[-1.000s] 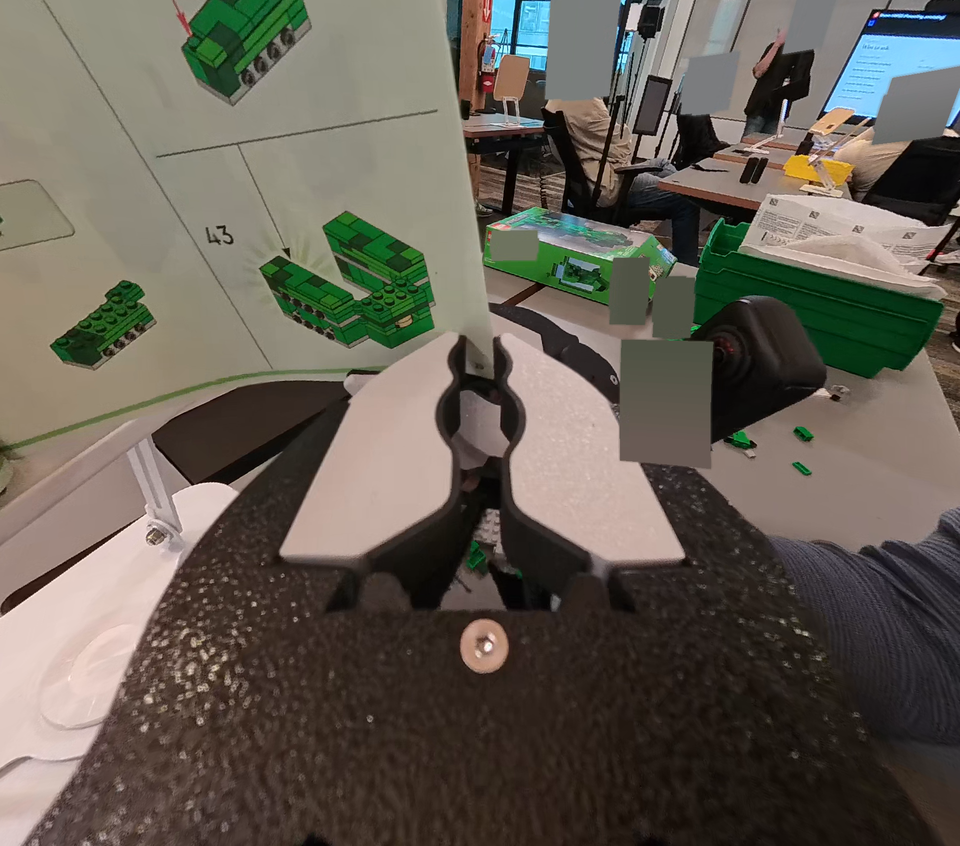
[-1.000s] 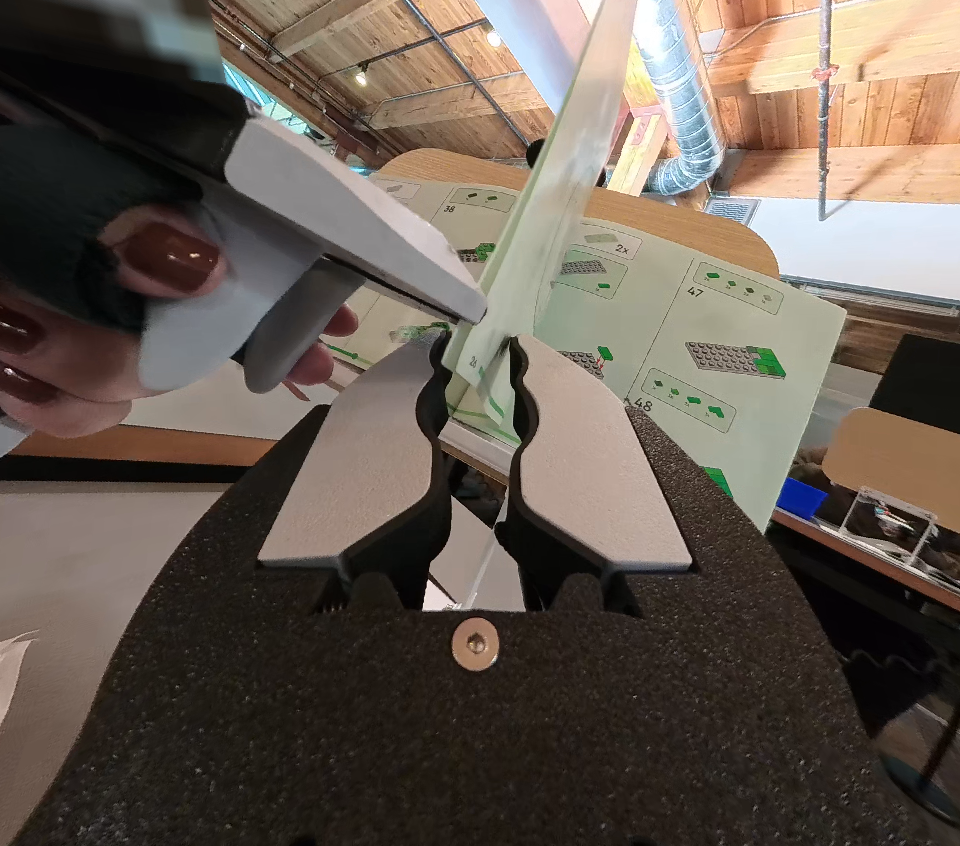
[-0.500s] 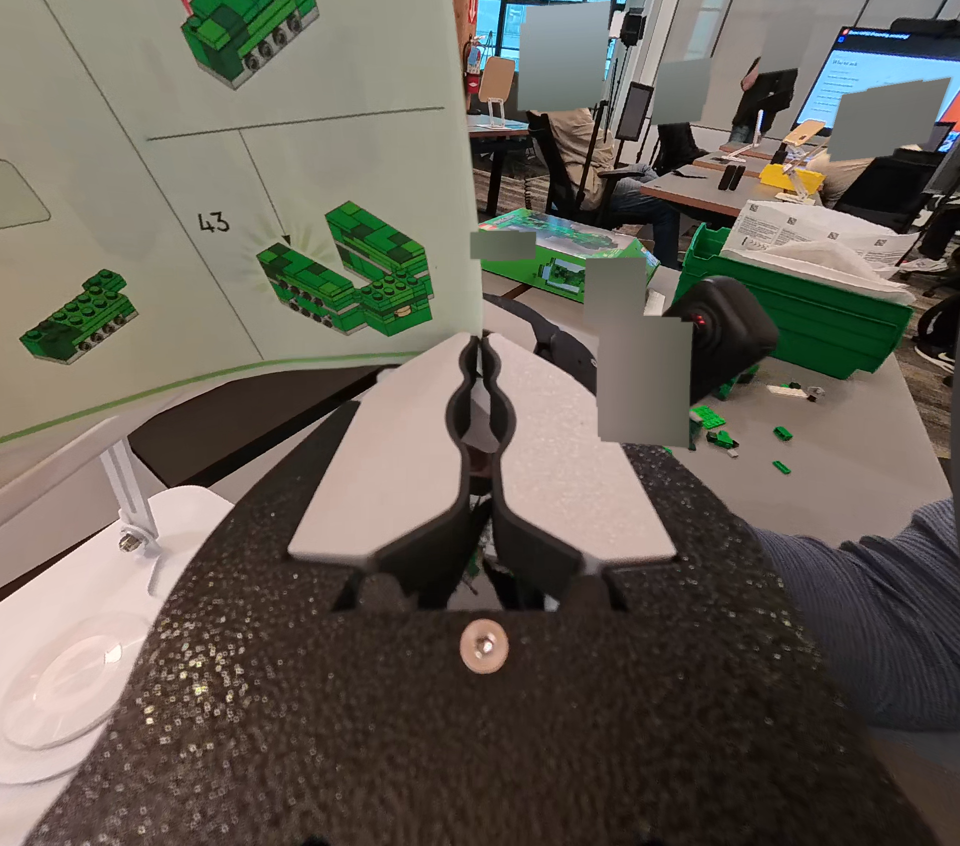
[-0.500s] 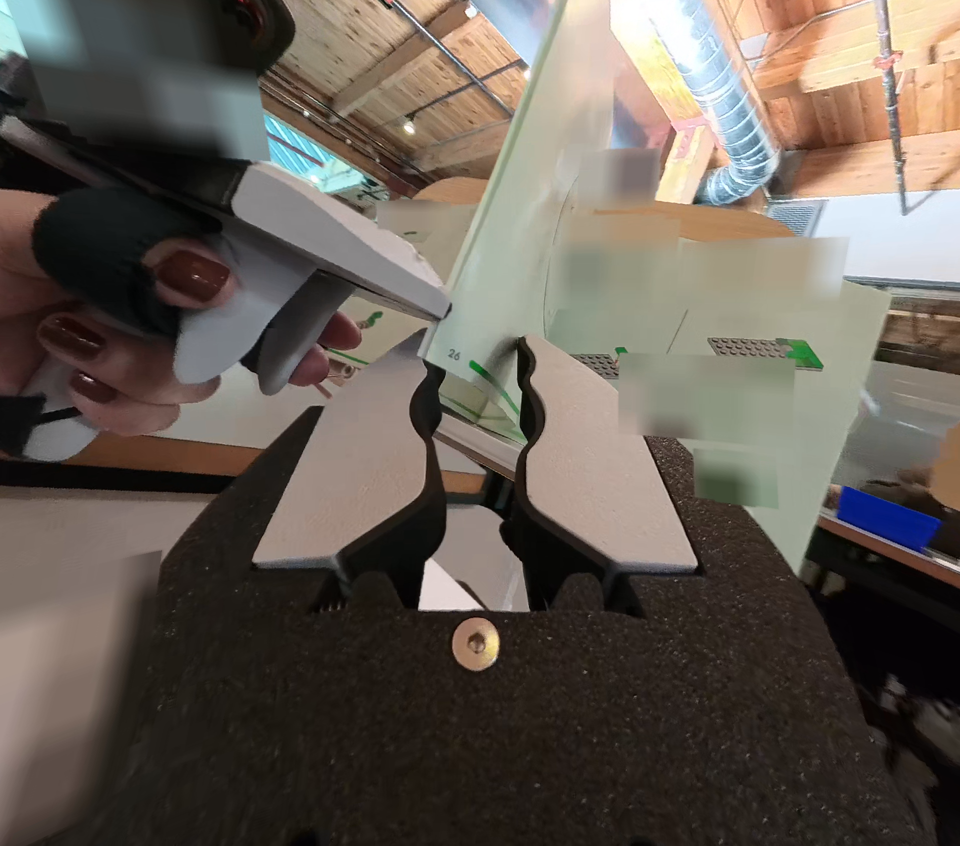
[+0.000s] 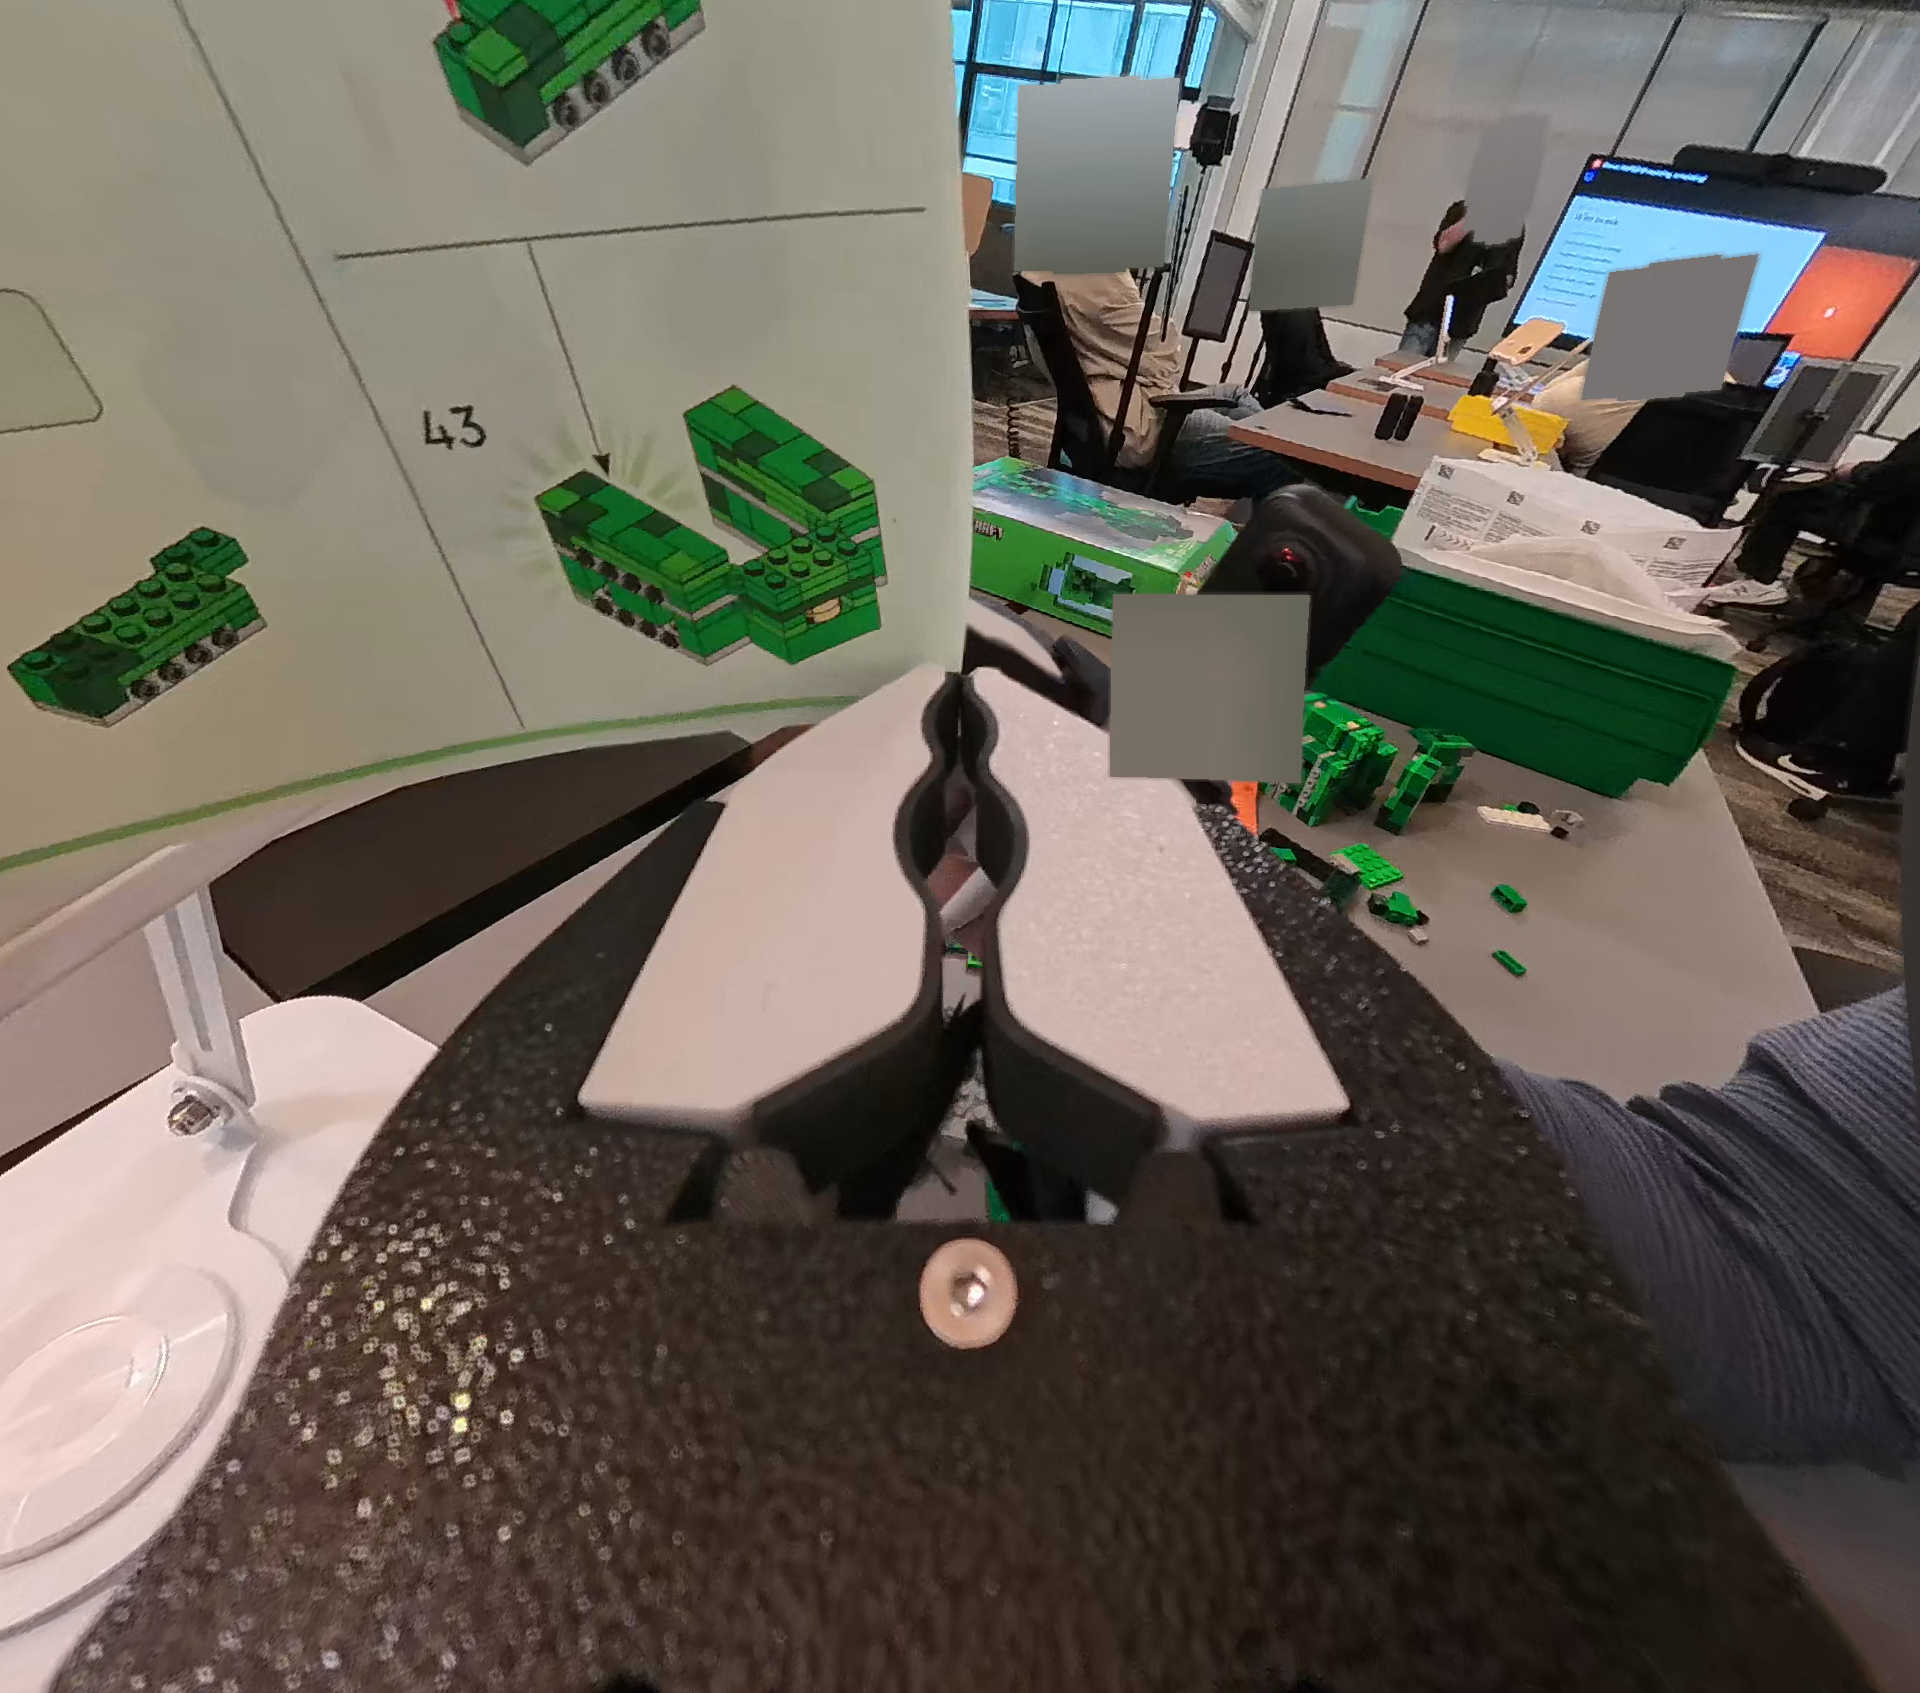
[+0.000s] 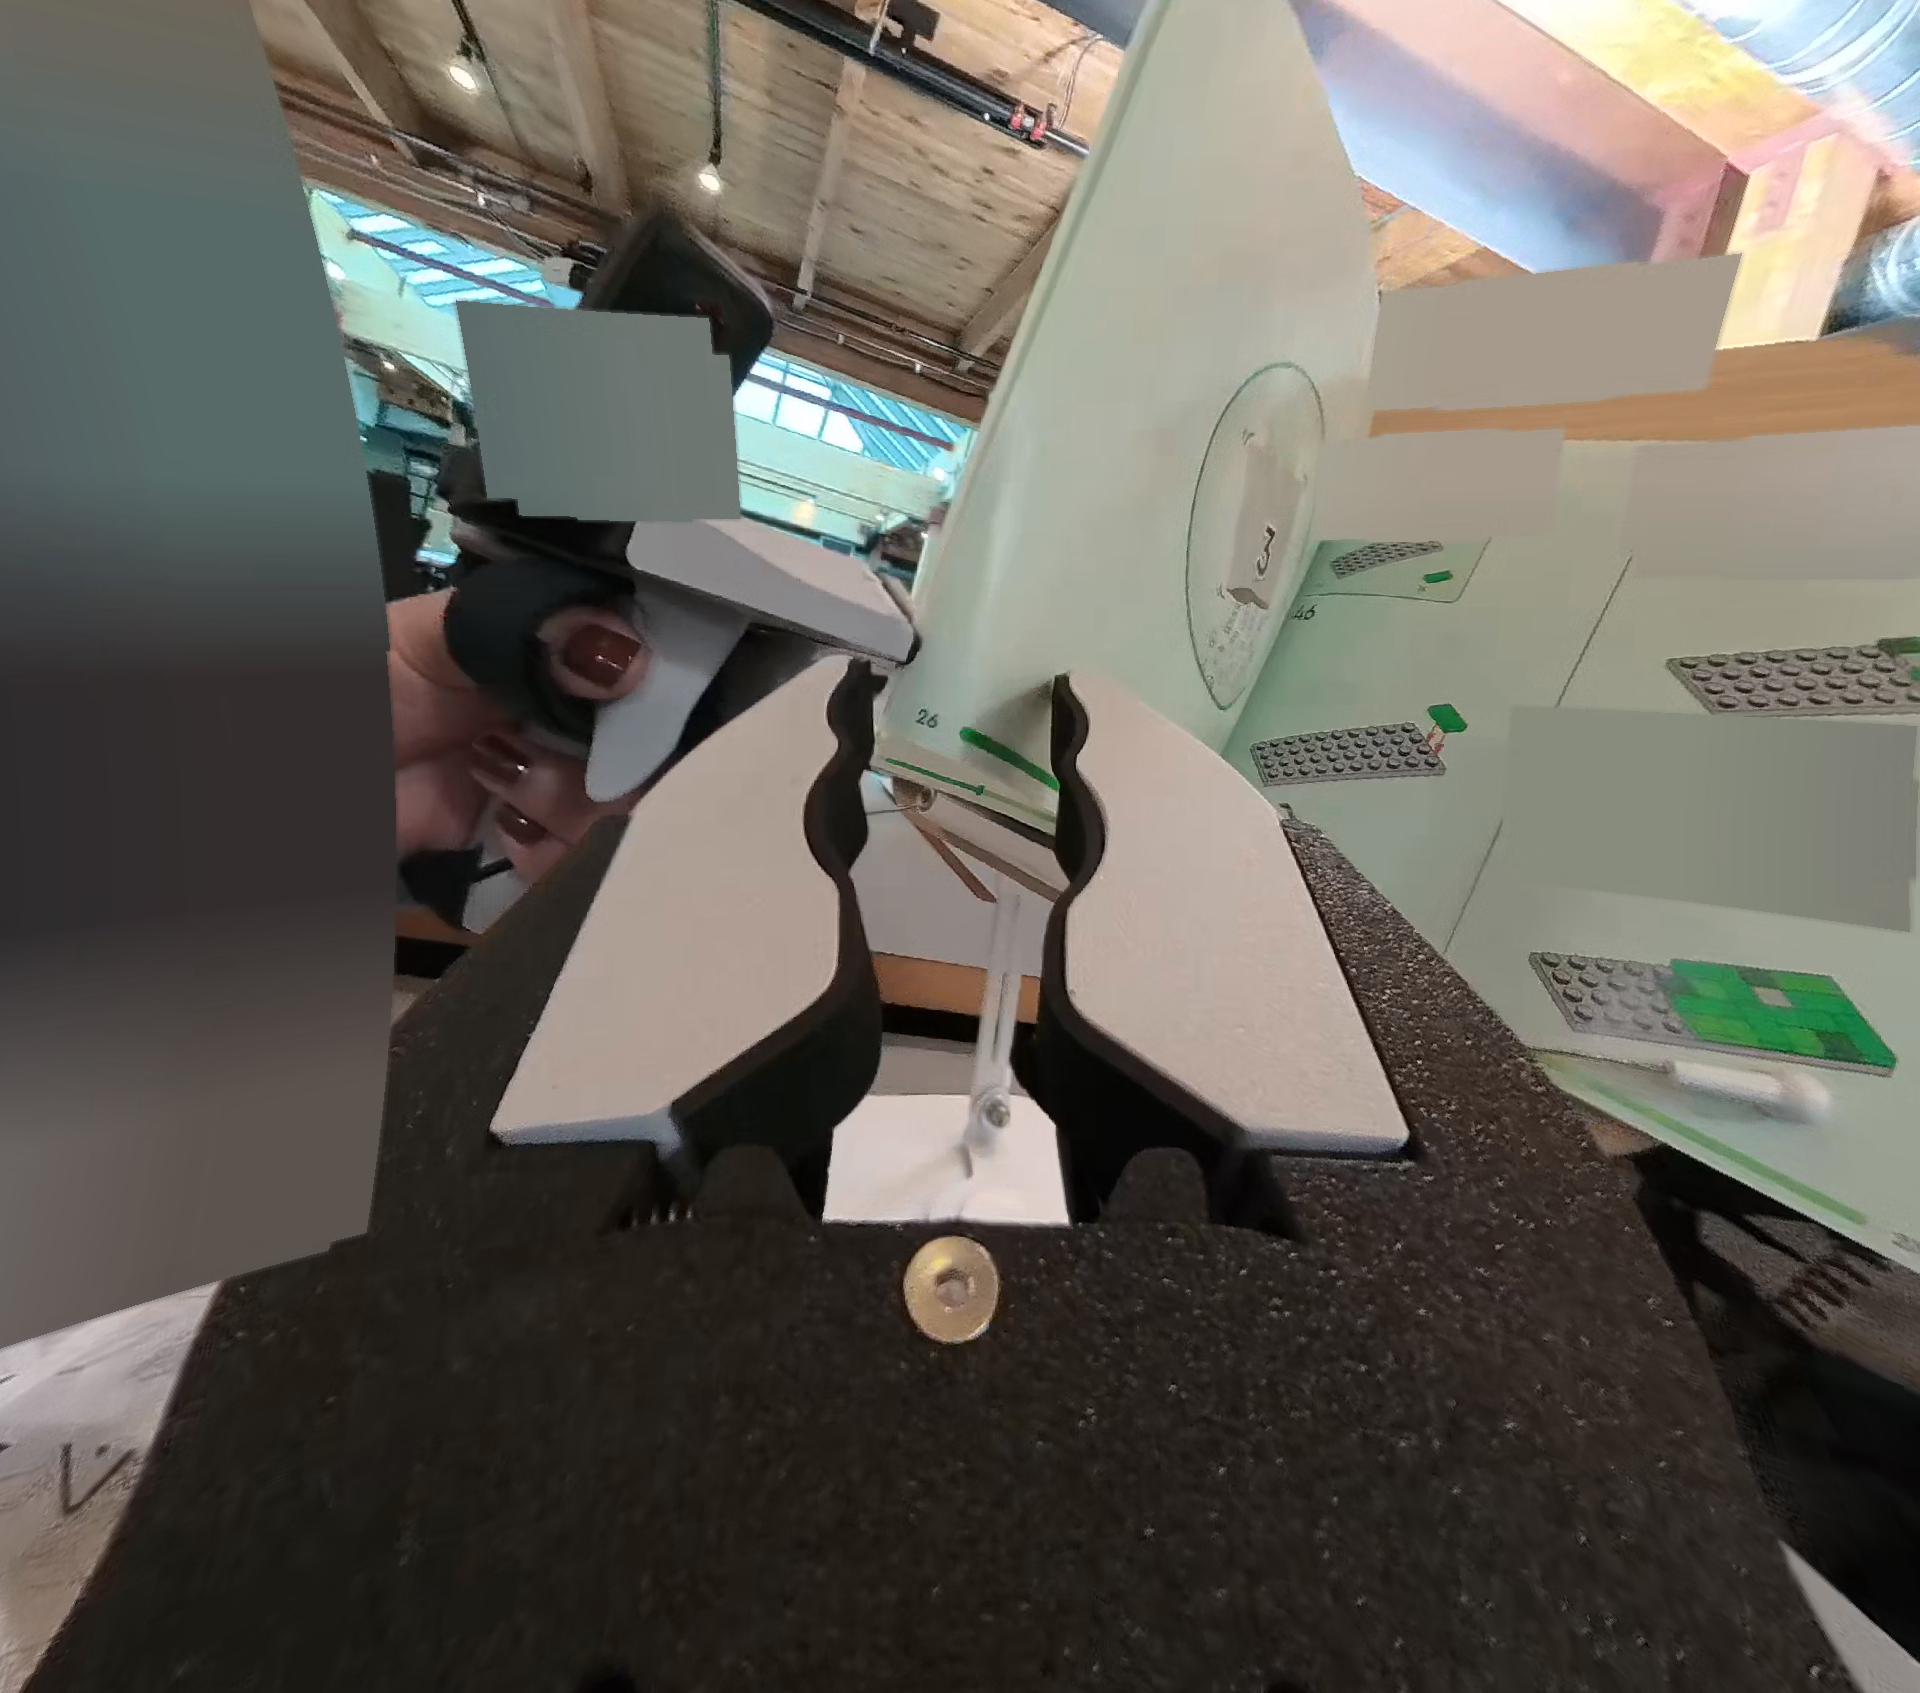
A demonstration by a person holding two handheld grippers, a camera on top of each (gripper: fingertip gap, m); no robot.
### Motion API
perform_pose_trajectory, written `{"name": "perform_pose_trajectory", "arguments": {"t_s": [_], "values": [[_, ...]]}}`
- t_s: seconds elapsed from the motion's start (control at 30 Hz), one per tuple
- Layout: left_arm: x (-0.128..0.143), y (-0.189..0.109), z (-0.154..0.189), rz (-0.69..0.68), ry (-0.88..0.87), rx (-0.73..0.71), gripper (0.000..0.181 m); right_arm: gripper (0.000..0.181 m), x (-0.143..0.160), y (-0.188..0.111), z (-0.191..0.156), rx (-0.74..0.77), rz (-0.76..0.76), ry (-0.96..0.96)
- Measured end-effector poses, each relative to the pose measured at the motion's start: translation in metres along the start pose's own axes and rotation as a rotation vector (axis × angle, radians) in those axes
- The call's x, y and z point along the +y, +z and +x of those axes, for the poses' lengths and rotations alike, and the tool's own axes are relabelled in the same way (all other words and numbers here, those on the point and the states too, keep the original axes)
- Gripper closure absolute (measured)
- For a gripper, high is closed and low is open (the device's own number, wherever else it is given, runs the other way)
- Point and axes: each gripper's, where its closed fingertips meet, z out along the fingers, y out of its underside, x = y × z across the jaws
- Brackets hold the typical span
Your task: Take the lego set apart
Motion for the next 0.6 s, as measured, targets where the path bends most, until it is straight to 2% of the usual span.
{"name": "perform_pose_trajectory", "arguments": {"t_s": [0.03, 0.2, 0.6], "values": [[0.0001, 0.0002, -0.0008, 0.002, -0.002, -0.002, 0.181, 0.15, -0.0009, -0.0017, 0.0008, -0.007, 0.001, 0.012], [0.0019, 0.002, 0.0001, -0.001, -0.016, 0.015, 0.181, 0.154, -0.0002, -0.004, 0.0016, -0.016, -0.038, -0.003], [0.0029, 0.0027, 0.0057, -0.011, -0.005, 0.043, 0.181, 0.163, -0.0039, -0.0095, -0.0041, -0.098, -0.008, 0.088]]}}
